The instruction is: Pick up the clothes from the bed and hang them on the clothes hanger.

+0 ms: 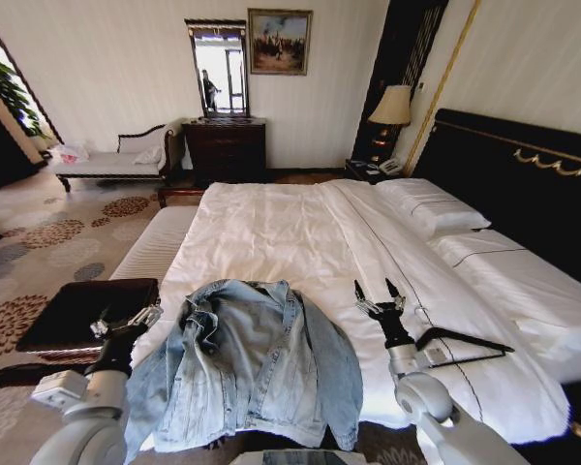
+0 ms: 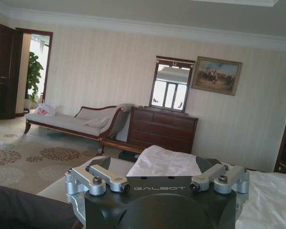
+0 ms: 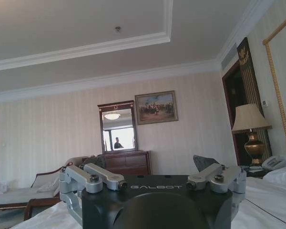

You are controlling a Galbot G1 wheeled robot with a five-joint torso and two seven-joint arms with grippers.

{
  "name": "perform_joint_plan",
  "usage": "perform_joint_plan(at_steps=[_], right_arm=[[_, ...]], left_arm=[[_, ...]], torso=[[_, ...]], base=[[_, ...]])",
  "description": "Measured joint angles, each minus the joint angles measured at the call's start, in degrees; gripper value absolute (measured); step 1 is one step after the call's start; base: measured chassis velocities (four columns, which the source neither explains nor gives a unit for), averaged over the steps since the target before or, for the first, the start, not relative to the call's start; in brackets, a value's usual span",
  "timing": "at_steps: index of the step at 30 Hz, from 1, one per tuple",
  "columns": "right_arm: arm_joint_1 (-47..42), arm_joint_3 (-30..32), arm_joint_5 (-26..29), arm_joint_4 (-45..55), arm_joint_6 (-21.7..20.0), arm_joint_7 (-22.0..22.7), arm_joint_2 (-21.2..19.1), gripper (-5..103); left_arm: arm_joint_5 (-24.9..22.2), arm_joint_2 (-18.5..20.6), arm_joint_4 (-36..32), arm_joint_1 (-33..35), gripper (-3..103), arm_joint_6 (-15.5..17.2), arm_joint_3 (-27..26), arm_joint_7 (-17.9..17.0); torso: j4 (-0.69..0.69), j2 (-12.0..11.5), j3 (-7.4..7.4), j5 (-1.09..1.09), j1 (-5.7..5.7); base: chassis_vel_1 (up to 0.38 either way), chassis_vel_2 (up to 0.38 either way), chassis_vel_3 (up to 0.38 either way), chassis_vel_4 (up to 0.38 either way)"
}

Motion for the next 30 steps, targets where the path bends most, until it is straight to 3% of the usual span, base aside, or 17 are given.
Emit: perform_joint_plan(at_steps=[7,14,22,30], right_arm=[[0.02,-0.73,-0.66,-0.74,0.19,0.47,0.76,100],[-0.23,-0.48,-0.98,-0.77,0.45,0.54,0.81,100],[-0.34,-0.35,-1.48,-1.54,0.66,0.88,1.33,100],[-0.33,-0.38,-0.90,-2.69,0.78,1.49,2.06,100]], left_arm=[[-0.01,0.26,0.25,0.13,100,0.31,-0.68,-0.71],[0.03,0.25,0.24,0.08,100,0.73,-0.51,-1.13],[0.32,0.35,0.07,0.44,100,0.77,-0.51,-1.20],[0.68,0.66,0.09,0.56,100,0.62,-0.67,-1.22]], torso=[[0.00,-0.01,0.00,-0.01,0.02],[-0.01,-0.02,0.01,0.02,0.05],[-0.01,0.00,0.00,-0.01,-0.02],[0.00,0.01,-0.01,-0.01,-0.03]], base=[[-0.113,-0.125,0.113,0.144],[-0.146,-0.340,0.114,0.338],[0.039,-0.347,-0.054,0.339],[0.047,-0.132,-0.037,0.104]])
